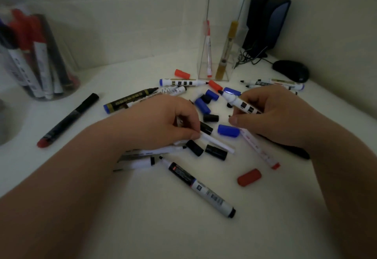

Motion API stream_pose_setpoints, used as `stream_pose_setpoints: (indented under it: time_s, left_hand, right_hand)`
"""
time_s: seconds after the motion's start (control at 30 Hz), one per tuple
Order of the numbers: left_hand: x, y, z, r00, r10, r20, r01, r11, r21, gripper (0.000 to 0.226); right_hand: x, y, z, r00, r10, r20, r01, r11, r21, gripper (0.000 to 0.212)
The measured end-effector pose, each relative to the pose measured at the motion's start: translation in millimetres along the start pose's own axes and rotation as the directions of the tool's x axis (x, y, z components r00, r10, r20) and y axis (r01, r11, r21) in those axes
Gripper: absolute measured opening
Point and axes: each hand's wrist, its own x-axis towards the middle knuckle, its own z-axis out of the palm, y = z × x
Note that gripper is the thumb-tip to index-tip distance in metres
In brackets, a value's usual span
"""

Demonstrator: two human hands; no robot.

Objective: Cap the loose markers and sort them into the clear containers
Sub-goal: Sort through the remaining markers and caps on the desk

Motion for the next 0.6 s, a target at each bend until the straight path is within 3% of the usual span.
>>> stream_pose_setpoints:
  time_s: [0.17, 0.4, 0.47, 0.6]
  left_hand:
    - [-0.2, 1.5, 2.9, 0.994, 0.024, 0.109, -0.032, 0.997, 0.076, 0.021]
    - [2.7, 4.3, 8.6, 0.981, 0.044, 0.191, -0.082, 0.978, 0.194, 0.015]
    - [2.8, 5.5, 8.1, 0.991, 0.039, 0.124, -0.056, 0.989, 0.139, 0.014]
    - [0.5, 3.4, 2.8, 0.984, -0.085, -0.153, 0.053, 0.978, -0.202, 0.014]
  right_hand:
    - [3.9, 7.4, -1.1, 1.0, -0.003, -0.012, 0.002, 1.0, -0.026, 0.01]
    - [3.0, 8.3, -2.9, 0.997, -0.069, 0.027, 0.069, 0.998, 0.001, 0.015]
    - [0.7, 8.3, -4.7, 0.992, -0.102, 0.075, 0.098, 0.994, 0.057, 0.018]
    - [-5.6, 6.7, -11.1, 0.971, -0.151, 0.184, 0.12, 0.978, 0.169, 0.012]
